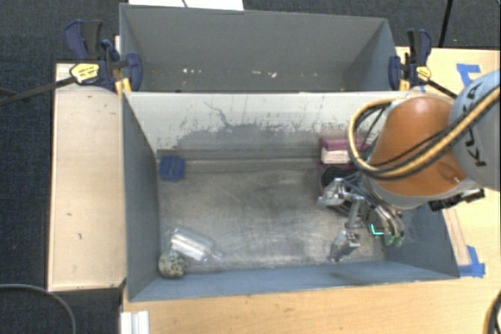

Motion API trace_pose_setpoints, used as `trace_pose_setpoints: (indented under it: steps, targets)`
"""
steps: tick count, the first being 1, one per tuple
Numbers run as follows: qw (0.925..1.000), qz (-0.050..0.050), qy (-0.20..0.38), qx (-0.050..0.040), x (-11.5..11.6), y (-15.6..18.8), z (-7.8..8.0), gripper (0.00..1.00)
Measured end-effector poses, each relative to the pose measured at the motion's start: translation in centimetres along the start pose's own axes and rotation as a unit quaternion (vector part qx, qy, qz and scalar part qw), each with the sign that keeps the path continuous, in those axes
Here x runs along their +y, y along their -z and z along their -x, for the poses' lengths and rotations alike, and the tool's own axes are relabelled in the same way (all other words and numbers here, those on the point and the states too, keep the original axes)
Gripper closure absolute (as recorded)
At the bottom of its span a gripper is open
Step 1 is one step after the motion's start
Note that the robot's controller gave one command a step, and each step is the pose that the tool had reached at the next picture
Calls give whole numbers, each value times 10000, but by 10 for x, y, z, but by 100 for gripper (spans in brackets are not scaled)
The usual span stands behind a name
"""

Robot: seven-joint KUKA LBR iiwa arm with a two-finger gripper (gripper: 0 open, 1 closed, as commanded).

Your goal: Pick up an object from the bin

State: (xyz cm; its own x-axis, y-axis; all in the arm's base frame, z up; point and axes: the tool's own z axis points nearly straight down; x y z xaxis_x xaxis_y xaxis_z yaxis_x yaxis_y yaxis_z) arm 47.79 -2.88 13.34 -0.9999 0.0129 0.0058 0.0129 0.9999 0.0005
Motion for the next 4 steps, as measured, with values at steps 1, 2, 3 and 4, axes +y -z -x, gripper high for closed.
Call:
trace_pose_setpoints:
  steps: [1,2,3,4]
  targets:
    - [9999,-16,-125,-92,-44,93,22,0]
    - [9981,-3,608,-15,-76,-56,89,0]
    - [9981,-7,613,-37,-75,-52,90,100]
    - [9967,-16,802,-82,-68,75,92,100]
